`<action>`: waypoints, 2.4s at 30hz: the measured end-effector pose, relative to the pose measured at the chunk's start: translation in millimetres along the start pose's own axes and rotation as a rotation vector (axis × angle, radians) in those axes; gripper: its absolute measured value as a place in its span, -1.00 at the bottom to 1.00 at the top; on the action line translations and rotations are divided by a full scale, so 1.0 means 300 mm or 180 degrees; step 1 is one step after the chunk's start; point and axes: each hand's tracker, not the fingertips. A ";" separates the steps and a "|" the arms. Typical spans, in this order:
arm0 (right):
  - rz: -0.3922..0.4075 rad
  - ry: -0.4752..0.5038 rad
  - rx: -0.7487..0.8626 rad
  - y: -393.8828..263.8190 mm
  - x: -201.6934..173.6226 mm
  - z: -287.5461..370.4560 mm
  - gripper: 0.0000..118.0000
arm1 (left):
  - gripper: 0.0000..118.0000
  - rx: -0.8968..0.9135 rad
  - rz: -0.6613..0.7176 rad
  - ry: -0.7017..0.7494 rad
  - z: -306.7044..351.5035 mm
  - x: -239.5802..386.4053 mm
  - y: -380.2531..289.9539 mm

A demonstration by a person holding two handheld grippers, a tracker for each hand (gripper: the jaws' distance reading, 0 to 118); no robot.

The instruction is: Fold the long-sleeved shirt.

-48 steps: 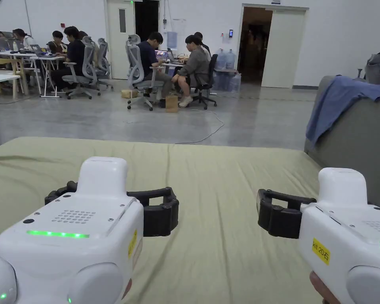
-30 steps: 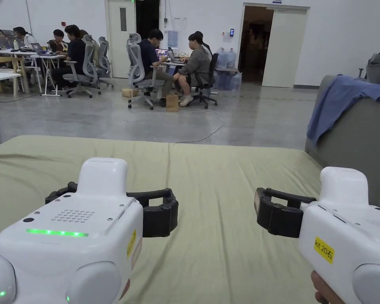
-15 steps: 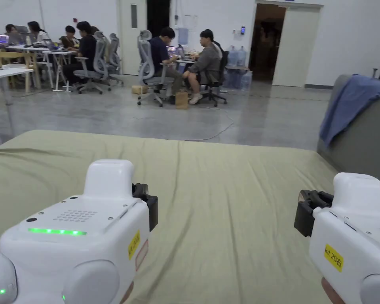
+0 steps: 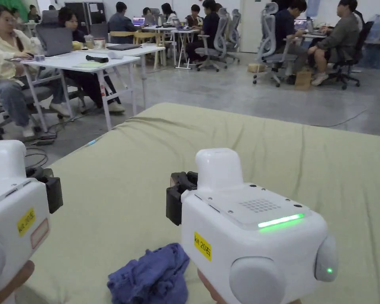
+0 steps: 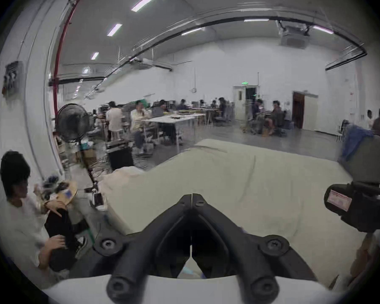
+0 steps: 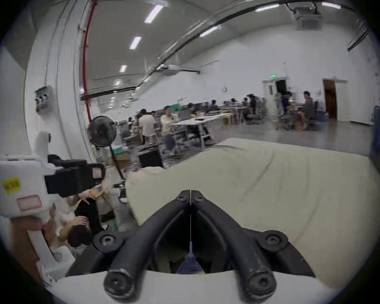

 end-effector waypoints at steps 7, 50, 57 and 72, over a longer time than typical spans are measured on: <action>-0.0169 -0.0089 -0.0266 -0.051 0.118 -0.045 -1.00 | 0.00 -0.0347 0.0095 -0.0427 -0.224 -0.006 -0.128; -0.1250 -0.2093 0.0006 -0.322 0.772 0.966 -1.00 | -0.52 -0.2201 -0.0933 -0.2640 -0.310 1.541 -0.549; -0.1546 -0.2129 -0.0373 -0.509 0.808 0.972 -1.00 | -0.36 -0.2267 -0.1773 -0.2406 -0.294 1.710 -0.917; -0.1505 -0.2005 -0.0370 -0.502 0.793 0.949 -1.00 | -0.80 -0.1670 -0.0906 -0.2395 -0.066 1.079 -0.544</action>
